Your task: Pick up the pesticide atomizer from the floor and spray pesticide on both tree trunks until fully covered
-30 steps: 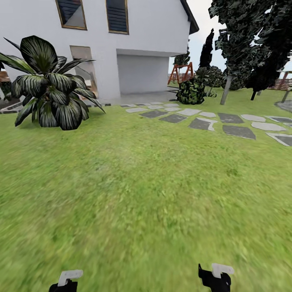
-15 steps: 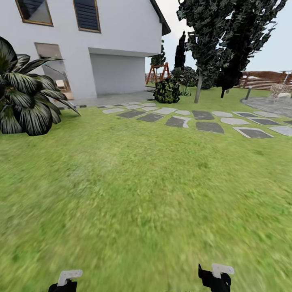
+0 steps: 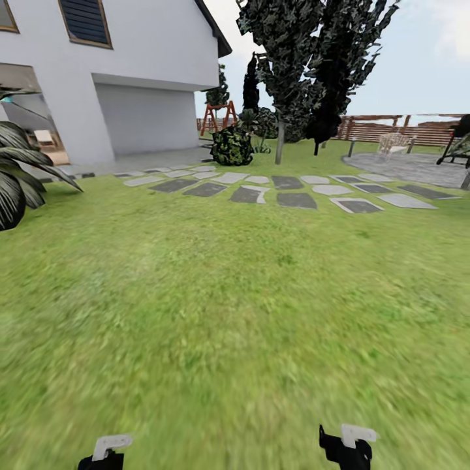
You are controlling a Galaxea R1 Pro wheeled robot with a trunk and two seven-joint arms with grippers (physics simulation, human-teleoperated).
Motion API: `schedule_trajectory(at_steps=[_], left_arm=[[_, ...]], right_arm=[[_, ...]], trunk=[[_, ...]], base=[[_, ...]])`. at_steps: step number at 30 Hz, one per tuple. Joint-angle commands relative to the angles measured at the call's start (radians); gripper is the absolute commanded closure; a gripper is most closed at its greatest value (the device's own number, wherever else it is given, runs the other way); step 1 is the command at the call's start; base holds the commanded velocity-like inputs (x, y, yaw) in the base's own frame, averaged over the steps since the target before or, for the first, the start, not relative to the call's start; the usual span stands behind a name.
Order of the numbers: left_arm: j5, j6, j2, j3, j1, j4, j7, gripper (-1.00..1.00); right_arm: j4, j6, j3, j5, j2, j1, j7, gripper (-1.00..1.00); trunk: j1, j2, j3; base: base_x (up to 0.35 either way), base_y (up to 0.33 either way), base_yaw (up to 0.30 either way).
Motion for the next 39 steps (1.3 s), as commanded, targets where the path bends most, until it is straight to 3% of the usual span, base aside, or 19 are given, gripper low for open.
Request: schedule_trajectory(at_steps=[1,16,39], left_arm=[[-0.007,-0.003,0.000,0.009,0.000,0.001,-0.004,1.00],[-0.006,-0.002,0.001,0.011,0.000,0.001,-0.004,1.00],[0.002,-0.001,0.001,0.012,-0.001,0.000,-0.004,1.00]], right_arm=[[0.001,-0.003,-0.006,0.008,0.000,0.000,-0.002,-1.00],[0.001,-0.003,-0.006,0.008,0.000,0.001,-0.002,-1.00],[0.000,-0.003,-0.007,0.008,0.000,0.001,-0.002,-1.00]], trunk=[[0.000,0.000,-0.001],[0.000,0.000,-0.001],[0.000,0.000,-0.001]], base=[[0.000,-0.276,-0.300],[0.000,-0.266,-0.300],[0.000,-0.007,-0.300]])
